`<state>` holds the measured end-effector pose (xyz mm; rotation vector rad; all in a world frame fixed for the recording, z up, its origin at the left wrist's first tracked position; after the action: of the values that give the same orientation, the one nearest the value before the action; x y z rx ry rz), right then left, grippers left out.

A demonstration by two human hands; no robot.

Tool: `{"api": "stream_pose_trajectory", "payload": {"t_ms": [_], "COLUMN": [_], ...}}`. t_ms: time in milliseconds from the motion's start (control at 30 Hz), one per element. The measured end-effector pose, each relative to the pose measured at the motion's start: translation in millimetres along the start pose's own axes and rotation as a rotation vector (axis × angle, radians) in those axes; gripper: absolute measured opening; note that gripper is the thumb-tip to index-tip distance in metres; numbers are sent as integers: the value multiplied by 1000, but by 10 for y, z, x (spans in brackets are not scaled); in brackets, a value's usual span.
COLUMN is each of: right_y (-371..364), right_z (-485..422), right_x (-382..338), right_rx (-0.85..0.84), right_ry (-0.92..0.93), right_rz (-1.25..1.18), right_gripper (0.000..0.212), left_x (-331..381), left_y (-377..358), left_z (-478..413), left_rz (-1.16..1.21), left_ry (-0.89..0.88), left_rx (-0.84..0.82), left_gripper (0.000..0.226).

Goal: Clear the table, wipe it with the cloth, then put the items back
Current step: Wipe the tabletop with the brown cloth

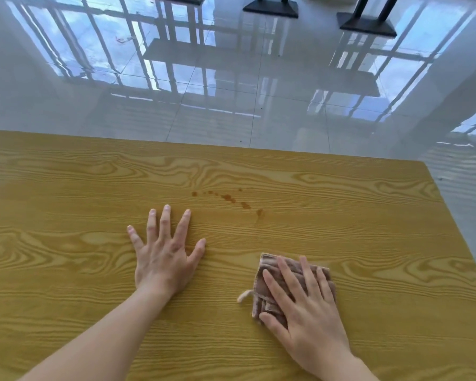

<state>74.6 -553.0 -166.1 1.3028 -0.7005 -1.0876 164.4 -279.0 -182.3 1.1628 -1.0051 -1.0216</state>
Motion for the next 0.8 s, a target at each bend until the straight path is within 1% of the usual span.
{"api": "stream_pose_trajectory", "payload": {"t_ms": [33,100,167,200,233,267,300,400,433,467,533,600,700,733,767,800], "right_y": [4,139,247,261,250,219,174,33,-8,-28,18,183,309,324,308,289], "right_z": [-93,-580,-1193,-1414,-1504,-1460,-1280,-319,-84,-9,-269,-855,-1707,-1804,-1795,-1674], "right_x": [120,344,483,483,423,293,121,-311,-339,-274,-4,272,616,646,601,505], "right_rx": [-15,13,17,1,-6,-12,-20,19,26,12,4,57,33,14,-2,-10], "right_ry": [-15,-132,-293,-341,-352,-309,-227,40,93,107,40,-114,-359,-396,-378,-313], "right_rz": [20,32,-68,-87,-91,-91,-76,-31,-14,-4,23,24,-81,-86,-78,-65], "right_gripper": [71,72,73,73,73,72,71,71,72,73,73,73,75,75,73,71], "left_x": [-1,7,10,6,-2,-12,-22,-8,-3,-1,0,3,-4,-10,-19,-22], "left_y": [-3,-10,-6,1,0,0,-1,8,8,7,-3,-4,1,-3,-2,1], "left_z": [-4,-5,0,-2,-1,2,8,21,16,7,0,-5,-8,-2,5,10], "left_rz": [1,-8,0,5,6,2,-2,8,12,13,3,5,12,12,14,19], "left_ry": [1,-3,-3,-2,-1,0,1,0,0,1,-3,-4,-3,-3,0,-1], "left_rx": [1,1,11,14,11,5,2,17,19,17,14,18,18,18,18,16], "left_gripper": [78,77,77,77,76,76,76,75,75,74,74,73,71,71,71,71]}}
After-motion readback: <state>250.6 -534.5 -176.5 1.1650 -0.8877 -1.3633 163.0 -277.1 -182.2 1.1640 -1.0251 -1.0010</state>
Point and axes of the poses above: each hand's wrist, its own z-axis away from the middle knuckle, its own y-axis out of the back of the hand, x = y × z, the point moved 6 cm from there along -z, towards the middle knuckle, and after that the axes turned 5 degrees about y, right-handed, at the moved point
